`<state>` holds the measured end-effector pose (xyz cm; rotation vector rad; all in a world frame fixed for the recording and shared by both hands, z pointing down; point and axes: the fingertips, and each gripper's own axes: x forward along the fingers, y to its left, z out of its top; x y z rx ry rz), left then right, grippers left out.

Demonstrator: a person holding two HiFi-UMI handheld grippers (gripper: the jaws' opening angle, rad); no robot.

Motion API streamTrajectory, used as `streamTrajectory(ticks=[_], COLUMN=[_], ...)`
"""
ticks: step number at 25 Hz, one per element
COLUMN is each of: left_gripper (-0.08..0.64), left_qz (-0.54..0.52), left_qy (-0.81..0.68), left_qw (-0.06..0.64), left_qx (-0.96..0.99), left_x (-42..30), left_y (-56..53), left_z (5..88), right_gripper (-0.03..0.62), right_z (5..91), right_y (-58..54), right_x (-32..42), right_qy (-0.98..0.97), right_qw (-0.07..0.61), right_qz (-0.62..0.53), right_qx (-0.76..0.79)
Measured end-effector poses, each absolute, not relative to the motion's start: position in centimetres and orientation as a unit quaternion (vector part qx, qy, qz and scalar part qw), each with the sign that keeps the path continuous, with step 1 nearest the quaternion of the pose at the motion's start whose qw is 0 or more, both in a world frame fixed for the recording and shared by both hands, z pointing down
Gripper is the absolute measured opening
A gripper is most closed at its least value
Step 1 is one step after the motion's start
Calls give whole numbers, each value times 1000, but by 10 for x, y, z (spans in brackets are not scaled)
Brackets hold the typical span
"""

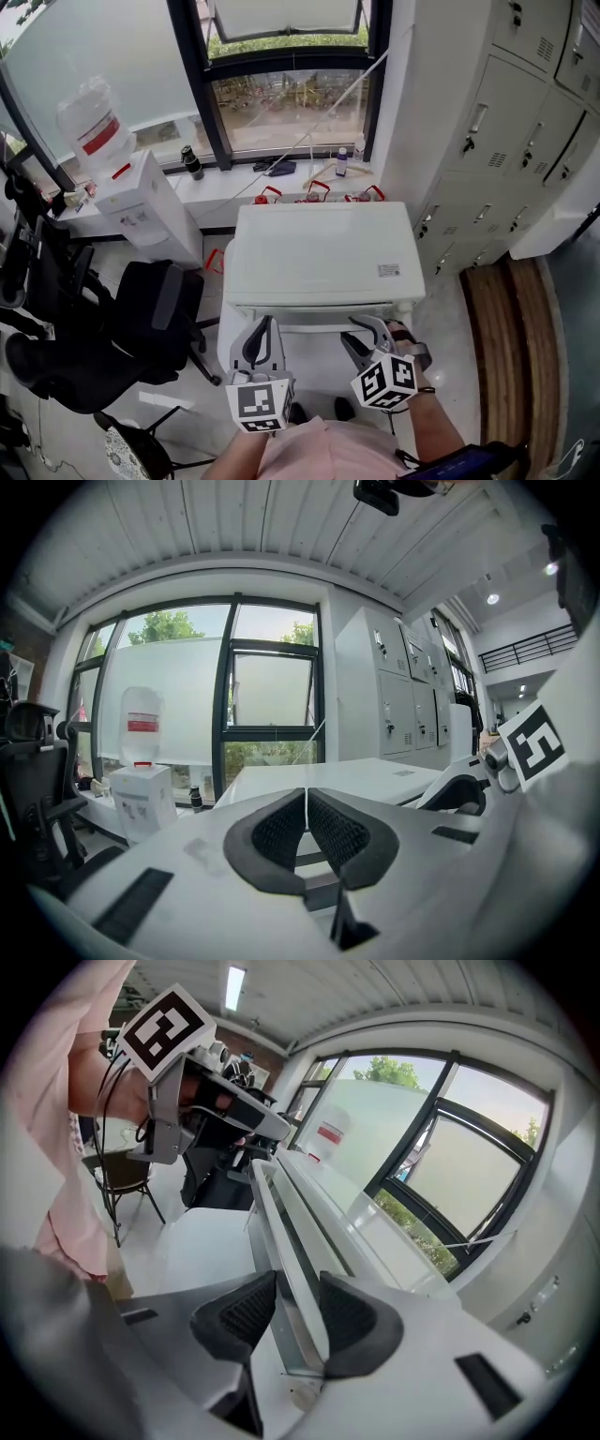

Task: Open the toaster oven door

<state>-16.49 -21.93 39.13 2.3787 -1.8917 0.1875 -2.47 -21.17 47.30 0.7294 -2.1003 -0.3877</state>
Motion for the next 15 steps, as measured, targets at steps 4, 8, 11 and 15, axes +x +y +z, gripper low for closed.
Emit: streamTrajectory(ticks=[4, 8, 11, 15], left_gripper=[17, 17, 17, 17], left_qz=[63, 67, 70, 72], left_qy=[-626, -627, -627, -629], left_qw=[47, 49, 50, 51], left_qx=[776, 775, 774, 773], left_x=[-168, -168, -167, -168], left_y=[-214, -206, -200, -193], left_z=[391, 394, 395, 398], right_gripper=[141, 133, 129, 124], right_z=[474, 476, 478, 482], right_y=[-204, -195, -188, -179], right_x=[-24, -24, -23, -23], right_qy=[-845, -846, -846, -847], right_qw=[428, 432, 435, 437], right_qz=[-150, -148, -149, -148], right_qx=[284, 275, 271, 264])
